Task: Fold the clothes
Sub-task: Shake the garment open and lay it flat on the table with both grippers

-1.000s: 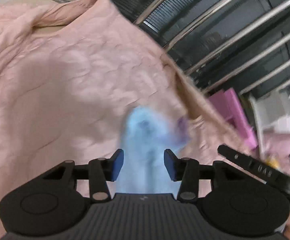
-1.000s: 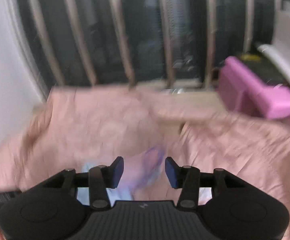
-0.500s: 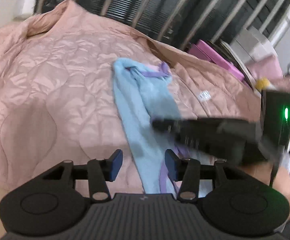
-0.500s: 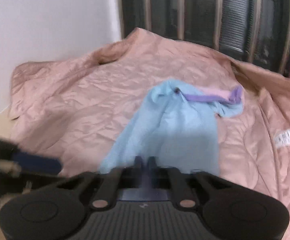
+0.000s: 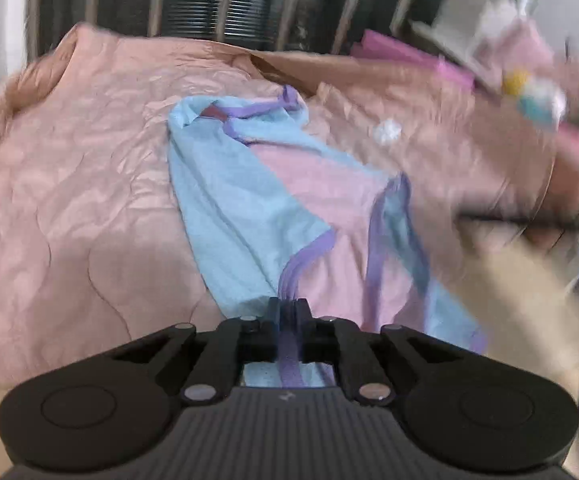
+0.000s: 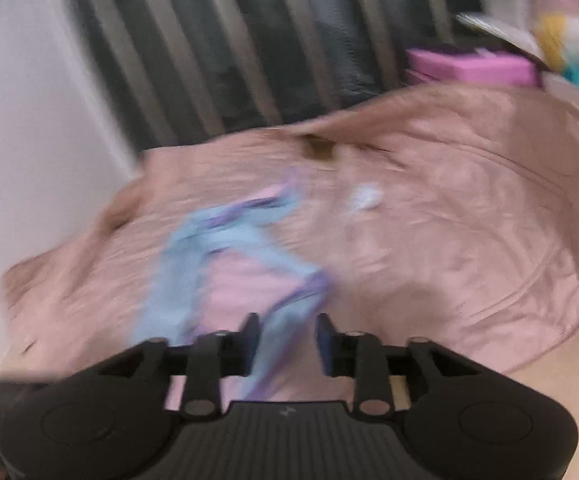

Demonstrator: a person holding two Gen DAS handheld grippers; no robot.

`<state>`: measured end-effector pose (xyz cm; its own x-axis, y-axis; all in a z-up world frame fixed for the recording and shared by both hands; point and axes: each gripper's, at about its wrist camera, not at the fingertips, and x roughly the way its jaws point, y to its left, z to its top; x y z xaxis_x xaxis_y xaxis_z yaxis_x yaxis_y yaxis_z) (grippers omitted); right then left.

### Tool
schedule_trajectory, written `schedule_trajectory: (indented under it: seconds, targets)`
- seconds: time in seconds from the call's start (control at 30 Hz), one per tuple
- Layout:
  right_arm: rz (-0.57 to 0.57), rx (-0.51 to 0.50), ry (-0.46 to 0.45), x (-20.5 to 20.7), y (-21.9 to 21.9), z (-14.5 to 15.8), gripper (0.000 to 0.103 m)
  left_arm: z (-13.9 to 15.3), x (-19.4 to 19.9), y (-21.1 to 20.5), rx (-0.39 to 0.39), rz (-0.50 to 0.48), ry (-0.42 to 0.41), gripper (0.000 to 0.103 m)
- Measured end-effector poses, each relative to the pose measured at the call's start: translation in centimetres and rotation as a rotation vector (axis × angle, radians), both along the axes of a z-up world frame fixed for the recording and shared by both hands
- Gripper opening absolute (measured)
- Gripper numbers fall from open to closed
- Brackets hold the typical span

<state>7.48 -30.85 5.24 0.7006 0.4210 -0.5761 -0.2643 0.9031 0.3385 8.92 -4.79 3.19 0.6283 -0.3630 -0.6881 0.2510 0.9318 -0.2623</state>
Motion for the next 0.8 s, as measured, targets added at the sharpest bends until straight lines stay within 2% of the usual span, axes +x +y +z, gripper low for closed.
schedule_trajectory:
  seconds: [0.07,0.17,0.23,0.3,0.33,0.47,0.6,0.63,0.67,0.77,0.8]
  targets:
    - [0.089,-0.003,0.0,-2.6,1.9,-0.2,0.038,0.5,-0.1,2.6,-0.093,0.09,-0.01,0.006]
    - [0.186,-0.022,-0.004,-5.4,5.0,-1.2,0.038,0.5,-0.7,6.3,-0.109,0.317,-0.032,0.008]
    - [0.236,-0.052,-0.014,-6.7,6.9,-1.8,0.038,0.1,-1.8,8.0,-0.107,0.435,-0.035,0.016]
    - [0.268,-0.09,-0.03,-7.8,8.9,-2.2,0.038,0.1,-3.0,8.9,-0.12,0.381,-0.026,0.043]
    - [0.276,-0.103,-0.043,-8.3,9.6,-2.2,0.038,0.3,-3.9,9.2,-0.118,0.349,-0.033,0.046]
    - [0.31,-0.141,-0.088,-9.1,12.5,-2.2,0.038,0.9,-7.4,10.0,-0.095,0.215,-0.059,0.046]
    - [0.379,-0.177,-0.112,-8.4,15.6,-2.8,0.04,0.2,-8.5,9.8,-0.003,0.14,-0.038,0.046]
    - [0.376,-0.186,-0.11,-8.2,16.4,-3.1,0.04,-0.1,-8.4,9.8,0.026,0.145,-0.025,0.045]
    - [0.372,-0.195,-0.107,-7.9,17.1,-3.5,0.04,-0.4,-8.4,9.8,0.042,0.161,-0.03,0.041]
    - [0.299,-0.194,-0.111,-7.0,17.7,-4.3,0.037,-1.0,-8.3,10.1,0.05,0.221,-0.024,0.003]
    - [0.279,-0.193,-0.105,-6.8,17.7,-4.5,0.019,-1.2,-8.2,10.3,0.046,0.242,-0.018,0.002]
